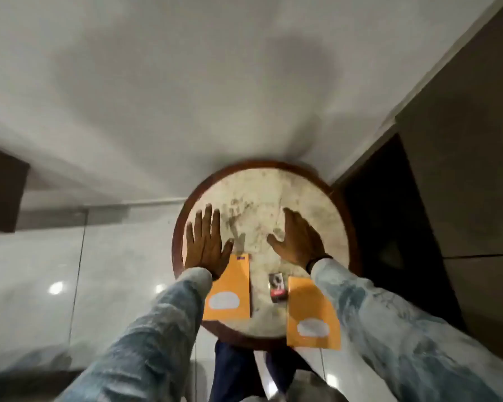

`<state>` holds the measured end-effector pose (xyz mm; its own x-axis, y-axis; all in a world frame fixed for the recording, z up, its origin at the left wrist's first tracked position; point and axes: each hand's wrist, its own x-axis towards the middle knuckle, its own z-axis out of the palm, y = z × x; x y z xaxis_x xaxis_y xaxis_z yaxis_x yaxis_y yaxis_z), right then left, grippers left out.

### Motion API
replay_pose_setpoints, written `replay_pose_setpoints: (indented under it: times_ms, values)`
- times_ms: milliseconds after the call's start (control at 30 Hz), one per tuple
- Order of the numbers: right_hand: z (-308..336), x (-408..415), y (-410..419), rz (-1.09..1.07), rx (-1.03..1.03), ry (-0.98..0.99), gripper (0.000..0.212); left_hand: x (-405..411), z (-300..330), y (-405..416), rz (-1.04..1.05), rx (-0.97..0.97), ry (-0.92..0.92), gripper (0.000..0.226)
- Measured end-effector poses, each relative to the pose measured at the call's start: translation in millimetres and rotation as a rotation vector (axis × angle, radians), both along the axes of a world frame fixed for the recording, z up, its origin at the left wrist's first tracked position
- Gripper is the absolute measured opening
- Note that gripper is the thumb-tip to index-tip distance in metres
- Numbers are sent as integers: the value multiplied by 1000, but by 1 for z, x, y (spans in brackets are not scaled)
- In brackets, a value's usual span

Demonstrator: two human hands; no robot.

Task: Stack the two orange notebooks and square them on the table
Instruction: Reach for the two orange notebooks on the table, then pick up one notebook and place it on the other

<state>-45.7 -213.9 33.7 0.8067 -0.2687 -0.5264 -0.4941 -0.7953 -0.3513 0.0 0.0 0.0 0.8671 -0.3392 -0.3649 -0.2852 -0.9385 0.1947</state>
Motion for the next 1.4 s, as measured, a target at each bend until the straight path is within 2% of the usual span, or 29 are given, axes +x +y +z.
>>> replay_pose_setpoints:
  times_ms: [67,133,200,267,400,500,633,800,867,933,967,1133,1233,1300,1400]
  values:
    - [-45,-16,25,-56,169,169,83,-22,-37,10,154,14,144,78]
    - [-81,-39,50,-112,271,347,75,-51,-69,23,316,9,208,72]
    - [-115,-54,72,-150,324,438,56,-71,-97,32,476,-18,296,70]
    - [-131,-59,90,-183,333,434,41,-81,-111,35,584,-40,353,71]
    - [-147,-62,115,-351,298,329,48,-78,-123,32,826,-75,401,73]
    - [-150,-53,112,-467,266,318,51,-51,-128,33,1025,-159,493,51]
    - [-153,-19,99,-622,340,223,46,-4,-111,14,1036,-531,549,16]
    - [-158,64,56,-738,331,50,48,83,-109,-31,904,-760,483,24]
    - [-161,93,32,-756,298,-32,48,116,-116,-49,854,-759,432,23]
    - [-166,115,12,-750,247,-89,50,140,-124,-64,793,-694,337,10]
    - [-168,123,5,-740,225,-100,51,148,-129,-72,760,-650,291,11]
    - [-174,123,-13,-691,160,-93,45,143,-141,-91,647,-357,201,41]
    - [-160,85,-13,-708,161,-79,47,106,-133,-94,654,-343,164,53]
    - [-149,41,-12,-728,131,-50,47,61,-126,-98,596,-402,193,44]
    - [-132,-40,-17,-729,18,34,46,-28,-110,-110,539,-397,359,27]
